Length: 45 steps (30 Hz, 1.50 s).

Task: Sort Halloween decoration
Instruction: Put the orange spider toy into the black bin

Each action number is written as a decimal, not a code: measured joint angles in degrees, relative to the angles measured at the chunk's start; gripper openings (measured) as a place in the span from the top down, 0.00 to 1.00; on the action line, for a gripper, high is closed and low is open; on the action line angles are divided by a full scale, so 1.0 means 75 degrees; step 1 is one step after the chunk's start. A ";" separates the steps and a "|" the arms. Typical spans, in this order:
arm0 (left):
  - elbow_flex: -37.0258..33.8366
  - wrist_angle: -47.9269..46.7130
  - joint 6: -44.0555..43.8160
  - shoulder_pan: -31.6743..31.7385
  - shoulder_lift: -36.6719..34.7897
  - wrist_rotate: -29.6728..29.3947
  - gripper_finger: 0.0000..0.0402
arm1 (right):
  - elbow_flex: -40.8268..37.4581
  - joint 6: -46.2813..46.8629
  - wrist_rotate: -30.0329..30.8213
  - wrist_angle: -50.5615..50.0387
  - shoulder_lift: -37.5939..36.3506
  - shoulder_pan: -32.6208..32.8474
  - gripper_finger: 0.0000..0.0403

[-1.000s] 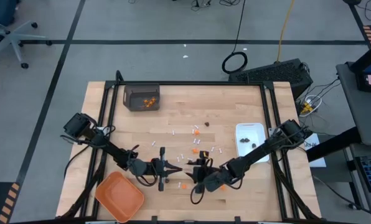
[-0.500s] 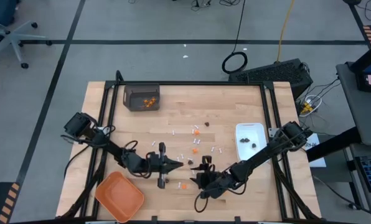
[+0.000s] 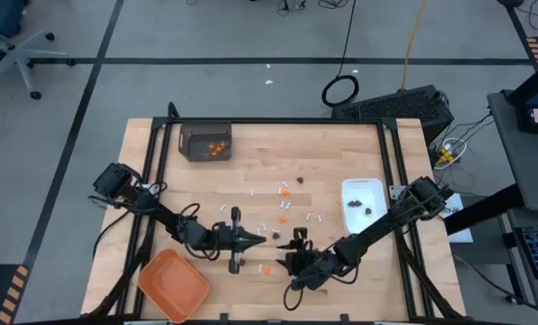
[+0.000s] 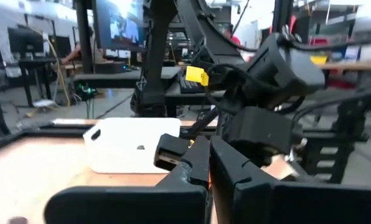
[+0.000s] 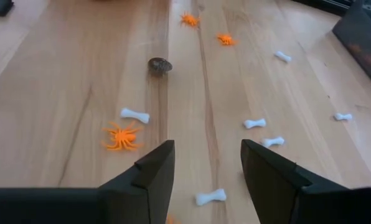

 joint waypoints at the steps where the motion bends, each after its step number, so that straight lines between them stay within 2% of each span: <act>1: 0.0000 -0.0020 0.0267 -0.0004 0.0000 0.0000 1.00 | 0.0000 0.0000 0.0000 0.0003 0.0001 0.0015 0.58; 11: 0.0000 -0.0035 0.3570 -0.0006 0.0000 0.0009 1.00 | 0.0000 -0.0026 0.0000 0.0003 0.0000 0.0084 0.58; 19: 0.0000 -0.0508 0.4813 -0.0003 0.0000 0.0017 1.00 | 0.0000 -0.0146 0.0000 0.0032 0.0002 0.0084 0.58; 26: 0.0000 -0.0581 0.4776 -0.0003 0.0000 0.0017 1.00 | 0.0000 -0.0149 0.0003 0.0032 0.0001 0.0081 0.58; 32: 0.0000 -0.0529 0.3911 0.0002 0.0000 0.0018 1.00 | 0.0000 -0.0217 0.0006 0.0029 0.0003 0.0081 0.58; 36: 0.0000 -0.0511 0.2823 -0.0001 0.0000 -0.0131 1.00 | -0.0003 -0.0383 0.0013 -0.0020 -0.0127 0.0125 0.58; 41: 0.0000 -0.0393 0.0909 0.0028 -0.0009 -0.1062 1.00 | -0.0003 -0.0685 0.0032 -0.0111 -0.0553 0.0279 0.58; 45: 0.0000 -0.0399 0.0565 0.0214 -0.0193 -0.1329 1.00 | -0.0003 -0.0749 0.0041 -0.0230 -0.0738 0.0394 0.58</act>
